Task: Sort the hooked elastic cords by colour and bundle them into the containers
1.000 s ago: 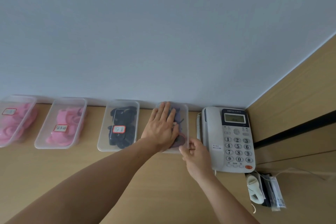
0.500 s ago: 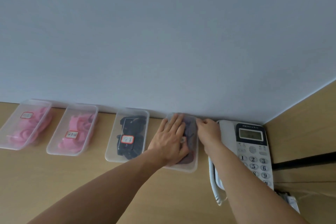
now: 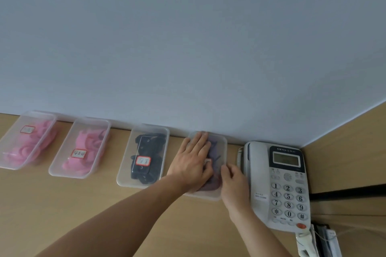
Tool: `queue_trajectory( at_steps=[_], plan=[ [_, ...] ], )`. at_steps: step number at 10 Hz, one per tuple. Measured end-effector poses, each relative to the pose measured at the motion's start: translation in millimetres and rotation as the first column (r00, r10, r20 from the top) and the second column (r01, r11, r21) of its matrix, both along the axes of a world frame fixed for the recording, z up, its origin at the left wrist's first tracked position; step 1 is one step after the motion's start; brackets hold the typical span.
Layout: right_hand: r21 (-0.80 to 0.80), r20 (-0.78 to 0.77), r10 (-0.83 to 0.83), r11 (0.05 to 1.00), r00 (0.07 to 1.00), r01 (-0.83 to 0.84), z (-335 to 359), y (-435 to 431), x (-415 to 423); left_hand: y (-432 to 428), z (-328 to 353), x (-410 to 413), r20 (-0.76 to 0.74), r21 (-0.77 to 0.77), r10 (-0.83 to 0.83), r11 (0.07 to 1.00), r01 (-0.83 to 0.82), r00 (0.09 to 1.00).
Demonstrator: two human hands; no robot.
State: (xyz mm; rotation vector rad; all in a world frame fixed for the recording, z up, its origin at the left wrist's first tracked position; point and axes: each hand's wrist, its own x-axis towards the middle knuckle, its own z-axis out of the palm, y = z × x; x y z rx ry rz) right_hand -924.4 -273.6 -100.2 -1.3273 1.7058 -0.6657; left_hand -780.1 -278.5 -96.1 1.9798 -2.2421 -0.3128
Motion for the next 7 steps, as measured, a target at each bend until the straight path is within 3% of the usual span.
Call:
queue_trajectory(
  at_steps=[4, 6, 7],
  plan=[
    [-0.025, -0.131, 0.086, 0.996, 0.988, -0.090, 11.5, 4.5, -0.2, 7.8, 25.1, 6.0, 0.080, 0.159, -0.026, 0.987, 0.013, 0.996],
    [-0.180, -0.378, 0.036, 0.977, 0.925, -0.112, 21.9, 43.2, 18.3, 65.4, 48.7, 22.3, -0.004, 0.082, -0.050, 0.995, 0.050, 0.999],
    [-0.205, -0.393, 0.018, 0.973, 0.920, -0.106, 25.0, 80.3, 34.8, 109.4, 55.5, 43.9, -0.059, 0.061, -0.075, 0.995, 0.078, 0.995]
  ],
)
